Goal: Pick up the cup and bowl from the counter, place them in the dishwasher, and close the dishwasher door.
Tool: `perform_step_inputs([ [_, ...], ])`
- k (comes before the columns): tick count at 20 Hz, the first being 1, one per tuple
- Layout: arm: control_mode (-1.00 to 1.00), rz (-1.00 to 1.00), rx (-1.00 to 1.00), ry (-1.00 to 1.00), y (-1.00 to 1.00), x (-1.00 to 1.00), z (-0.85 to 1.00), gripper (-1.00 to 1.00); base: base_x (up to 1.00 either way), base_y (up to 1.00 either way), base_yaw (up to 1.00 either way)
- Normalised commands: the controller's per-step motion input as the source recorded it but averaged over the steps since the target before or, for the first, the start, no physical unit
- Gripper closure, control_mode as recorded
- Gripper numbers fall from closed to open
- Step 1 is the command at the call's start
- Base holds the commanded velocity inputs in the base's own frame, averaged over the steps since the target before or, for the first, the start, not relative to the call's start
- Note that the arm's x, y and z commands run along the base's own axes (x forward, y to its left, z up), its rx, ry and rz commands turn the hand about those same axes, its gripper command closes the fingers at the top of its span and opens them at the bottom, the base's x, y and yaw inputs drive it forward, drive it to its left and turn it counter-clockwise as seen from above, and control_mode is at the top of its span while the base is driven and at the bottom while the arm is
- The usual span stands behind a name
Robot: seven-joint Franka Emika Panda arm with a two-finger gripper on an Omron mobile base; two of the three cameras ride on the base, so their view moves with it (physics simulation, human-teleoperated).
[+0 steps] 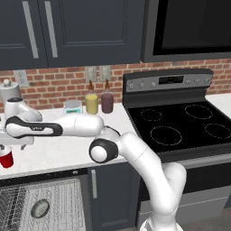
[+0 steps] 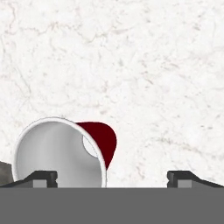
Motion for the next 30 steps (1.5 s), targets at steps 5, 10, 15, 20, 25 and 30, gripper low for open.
perform_step_inputs([
  [5, -1.00, 0.00, 0.00, 0.00, 0.11, 0.00, -0.14, -1.00, 0.00, 0.00, 0.00],
  [10, -1.00, 0.00, 0.00, 0.00, 0.08, 0.00, -0.07, -1.00, 0.00, 0.00, 0.00],
  [15, -1.00, 0.00, 0.00, 0.00, 0.01, 0.00, -0.20, -1.00, 0.00, 0.00, 0.00],
  [20, -1.00, 0.00, 0.00, 0.00, 0.00, -0.01, -0.31, -1.00, 0.00, 0.00, 0.00],
  [25, -1.00, 0.00, 0.00, 0.00, 0.00, 0.00, -0.01, 1.00, 0.00, 0.00, 0.00],
  [30, -1.00, 0.00, 0.00, 0.00, 0.00, -0.03, 0.00, 1.00, 0.00, 0.00, 0.00],
])
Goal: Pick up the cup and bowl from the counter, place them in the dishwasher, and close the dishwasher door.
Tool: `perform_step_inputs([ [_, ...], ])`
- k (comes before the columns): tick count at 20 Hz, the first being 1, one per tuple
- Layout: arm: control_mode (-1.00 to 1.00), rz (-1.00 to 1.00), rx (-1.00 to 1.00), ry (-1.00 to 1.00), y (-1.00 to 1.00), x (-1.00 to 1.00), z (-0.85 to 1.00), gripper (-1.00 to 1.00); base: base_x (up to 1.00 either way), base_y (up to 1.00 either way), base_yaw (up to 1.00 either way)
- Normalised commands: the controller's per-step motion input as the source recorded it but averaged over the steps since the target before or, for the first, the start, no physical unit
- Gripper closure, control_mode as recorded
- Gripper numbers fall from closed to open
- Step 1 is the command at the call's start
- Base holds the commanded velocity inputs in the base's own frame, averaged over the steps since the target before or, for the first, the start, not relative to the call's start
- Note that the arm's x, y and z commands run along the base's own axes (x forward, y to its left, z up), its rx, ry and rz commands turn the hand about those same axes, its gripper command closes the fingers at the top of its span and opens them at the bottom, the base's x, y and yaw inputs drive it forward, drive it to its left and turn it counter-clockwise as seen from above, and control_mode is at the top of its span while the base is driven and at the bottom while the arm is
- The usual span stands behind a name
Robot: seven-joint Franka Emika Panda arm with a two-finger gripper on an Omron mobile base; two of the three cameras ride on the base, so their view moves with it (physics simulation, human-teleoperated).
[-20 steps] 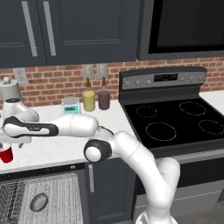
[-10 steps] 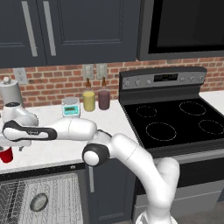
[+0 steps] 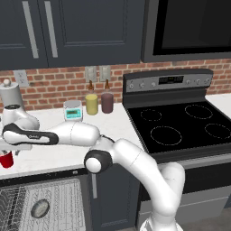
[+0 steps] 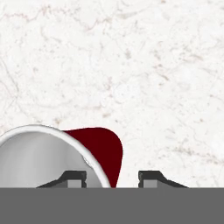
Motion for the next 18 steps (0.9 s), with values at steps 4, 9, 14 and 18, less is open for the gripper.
perform_step_inputs([
  [4, -1.00, 0.00, 0.00, 0.00, -0.03, -0.53, -0.03, 1.00, 0.00, 0.00, 0.00],
  [9, -1.00, 0.00, 0.00, -0.01, -0.19, -0.95, -0.10, 1.00, 0.00, 0.00, 0.00],
  [14, -1.00, 0.00, 0.02, -0.06, -0.35, -1.00, -0.10, 1.00, 0.00, 0.00, 0.00],
  [18, -1.00, 0.00, 0.00, -0.03, -0.45, -1.00, -0.23, 1.00, 0.00, 0.00, 0.00],
])
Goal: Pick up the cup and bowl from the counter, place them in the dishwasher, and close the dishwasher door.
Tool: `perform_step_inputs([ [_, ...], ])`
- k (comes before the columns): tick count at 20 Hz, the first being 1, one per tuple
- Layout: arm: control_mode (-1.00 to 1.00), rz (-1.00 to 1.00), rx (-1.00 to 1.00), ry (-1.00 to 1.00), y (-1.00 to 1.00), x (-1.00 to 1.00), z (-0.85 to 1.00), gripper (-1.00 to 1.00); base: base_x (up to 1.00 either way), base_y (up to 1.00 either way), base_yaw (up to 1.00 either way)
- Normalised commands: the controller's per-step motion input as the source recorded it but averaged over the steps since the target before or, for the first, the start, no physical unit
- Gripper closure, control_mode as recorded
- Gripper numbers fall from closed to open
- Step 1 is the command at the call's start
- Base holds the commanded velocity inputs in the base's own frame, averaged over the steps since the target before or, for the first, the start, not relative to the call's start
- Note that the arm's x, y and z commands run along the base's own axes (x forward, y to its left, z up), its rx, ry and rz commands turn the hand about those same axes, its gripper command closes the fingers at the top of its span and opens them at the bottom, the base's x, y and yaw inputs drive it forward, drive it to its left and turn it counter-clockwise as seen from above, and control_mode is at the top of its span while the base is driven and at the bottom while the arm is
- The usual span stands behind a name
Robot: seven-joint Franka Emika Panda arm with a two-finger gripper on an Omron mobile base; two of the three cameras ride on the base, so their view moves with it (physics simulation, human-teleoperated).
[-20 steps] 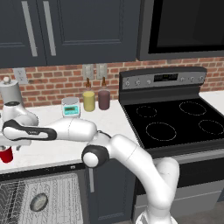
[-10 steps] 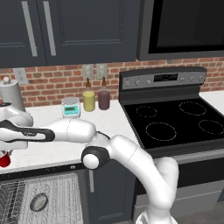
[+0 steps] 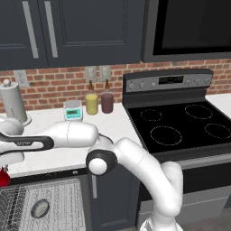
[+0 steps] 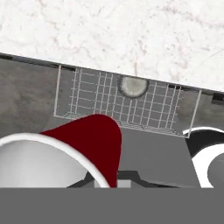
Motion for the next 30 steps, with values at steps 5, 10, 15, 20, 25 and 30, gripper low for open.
perform_step_inputs([
  [5, -1.00, 0.00, 0.00, 0.00, -0.46, -0.86, -0.49, 1.00, 0.00, 0.00, 0.00],
  [10, -1.00, 0.01, 0.00, -0.01, -0.49, -0.72, -0.82, 1.00, 0.00, 0.00, 0.00],
  [15, -1.00, 0.01, 0.00, -0.05, -0.54, -0.18, -0.60, 1.00, 0.00, 0.00, 0.00],
  [20, -1.00, 0.00, 0.00, -0.02, -0.23, 0.04, -0.43, 1.00, 0.00, 0.00, 0.00],
  [25, -1.00, 0.00, 0.00, 0.00, 0.00, 0.25, -0.11, 1.00, 0.00, 0.00, 0.00],
  [30, -1.00, 0.00, 0.00, -0.04, 0.00, 0.03, -0.35, 1.00, 0.00, 0.00, 0.00],
])
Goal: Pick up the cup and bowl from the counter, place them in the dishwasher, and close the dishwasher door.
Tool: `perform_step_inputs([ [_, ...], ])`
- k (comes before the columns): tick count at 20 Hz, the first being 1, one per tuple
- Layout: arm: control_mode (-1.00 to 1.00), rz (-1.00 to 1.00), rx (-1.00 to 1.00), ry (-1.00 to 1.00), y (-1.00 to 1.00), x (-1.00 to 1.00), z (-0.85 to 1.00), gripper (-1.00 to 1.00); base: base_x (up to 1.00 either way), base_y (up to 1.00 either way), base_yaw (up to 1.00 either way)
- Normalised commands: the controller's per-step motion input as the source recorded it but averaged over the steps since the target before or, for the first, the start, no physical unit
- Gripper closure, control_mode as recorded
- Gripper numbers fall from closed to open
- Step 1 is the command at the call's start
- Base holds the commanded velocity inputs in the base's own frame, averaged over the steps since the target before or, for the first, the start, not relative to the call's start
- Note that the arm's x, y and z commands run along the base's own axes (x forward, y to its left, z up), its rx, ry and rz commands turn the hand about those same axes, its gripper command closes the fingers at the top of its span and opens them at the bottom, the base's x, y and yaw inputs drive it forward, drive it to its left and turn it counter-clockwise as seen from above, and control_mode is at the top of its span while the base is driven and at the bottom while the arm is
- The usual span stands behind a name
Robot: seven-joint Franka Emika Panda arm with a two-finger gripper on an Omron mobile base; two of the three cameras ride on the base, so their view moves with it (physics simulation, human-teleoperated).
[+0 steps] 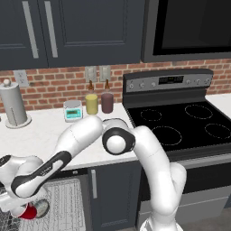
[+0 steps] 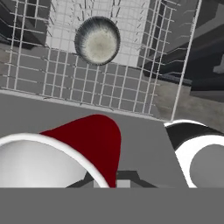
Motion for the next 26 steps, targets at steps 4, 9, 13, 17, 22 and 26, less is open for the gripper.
perform_step_inputs([
  [4, -1.00, 0.00, 0.00, -0.02, 0.00, 0.00, -0.22, 1.00, 0.00, 0.00, 0.00],
  [9, -1.00, 0.00, 0.00, -0.02, 0.03, 0.09, -0.25, 1.00, 0.00, 0.00, 0.00],
  [13, -1.00, -0.01, 0.00, 0.00, 0.13, 0.44, -0.36, 1.00, 0.00, 0.00, 0.00],
  [17, -1.00, -0.01, 0.00, 0.00, 0.18, 0.37, -0.36, 1.00, 0.00, 0.00, 0.00],
  [22, -1.00, 0.00, 0.00, 0.00, 0.19, 0.04, -0.38, 1.00, 0.00, 0.00, 0.00],
  [26, -1.00, 0.00, 0.00, -0.02, 0.11, 0.00, -0.46, 1.00, 0.00, 0.00, 0.00],
])
